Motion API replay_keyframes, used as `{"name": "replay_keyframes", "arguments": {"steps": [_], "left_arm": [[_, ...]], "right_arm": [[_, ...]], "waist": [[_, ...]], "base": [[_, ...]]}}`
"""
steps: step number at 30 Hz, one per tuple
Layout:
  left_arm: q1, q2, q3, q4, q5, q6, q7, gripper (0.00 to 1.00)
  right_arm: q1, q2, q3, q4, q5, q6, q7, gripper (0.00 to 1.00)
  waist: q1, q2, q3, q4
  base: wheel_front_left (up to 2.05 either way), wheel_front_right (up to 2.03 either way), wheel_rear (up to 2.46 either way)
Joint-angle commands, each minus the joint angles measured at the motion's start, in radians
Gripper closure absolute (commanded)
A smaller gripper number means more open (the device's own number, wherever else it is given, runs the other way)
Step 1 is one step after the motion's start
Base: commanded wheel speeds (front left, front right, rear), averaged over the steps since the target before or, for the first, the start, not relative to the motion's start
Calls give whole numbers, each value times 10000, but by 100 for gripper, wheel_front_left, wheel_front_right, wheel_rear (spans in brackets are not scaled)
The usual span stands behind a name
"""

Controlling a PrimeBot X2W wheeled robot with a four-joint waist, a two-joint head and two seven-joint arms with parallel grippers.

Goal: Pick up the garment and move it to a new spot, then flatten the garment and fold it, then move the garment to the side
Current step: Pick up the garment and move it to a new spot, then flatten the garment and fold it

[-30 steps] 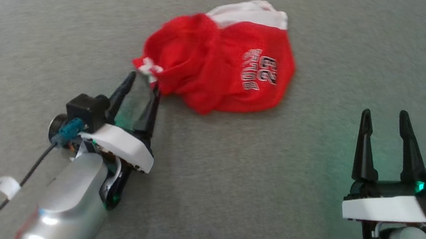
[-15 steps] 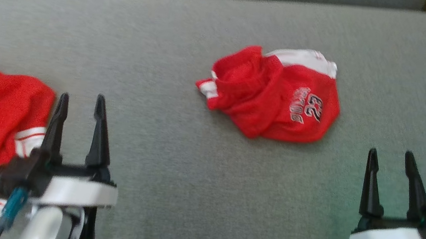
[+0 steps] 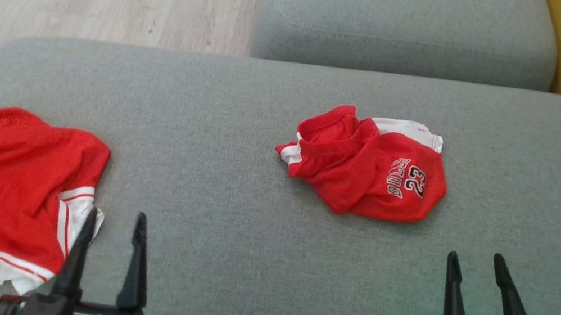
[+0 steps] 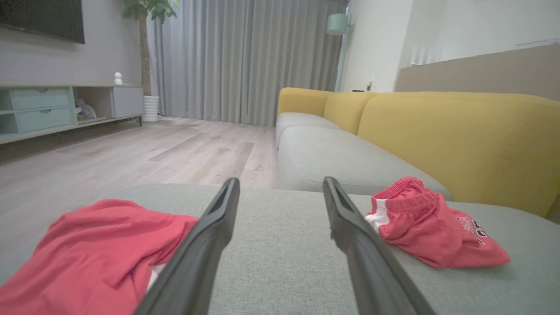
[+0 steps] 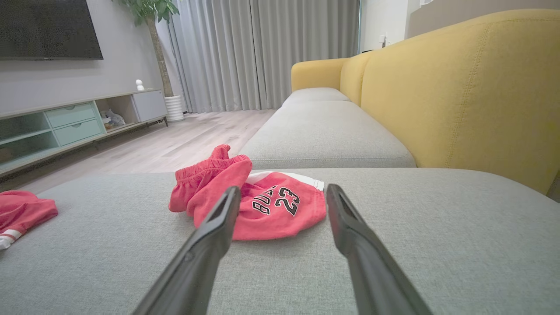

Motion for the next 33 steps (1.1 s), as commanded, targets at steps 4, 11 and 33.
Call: {"name": "replay_keyframes", "arguments": {"steps": [4, 11, 33], "left_arm": [[-316, -21, 224, -27, 321, -21, -51, 0], [-302, -21, 266, 292, 533, 127, -51, 0], [-447, -22, 13, 502, 652, 271, -51, 0]], "right_arm": [[-282, -66, 422, -299, -35, -7, -23, 0], [-246, -66, 489, -259, -84, -7, -23, 0], [-320, -66, 586, -152, -168, -7, -23, 0]], "waist": [[2, 0, -118, -38], [2, 0, -144, -41], [2, 0, -34, -24]], "base": [[0, 0, 0], [0, 0, 0], [0, 0, 0]]}}
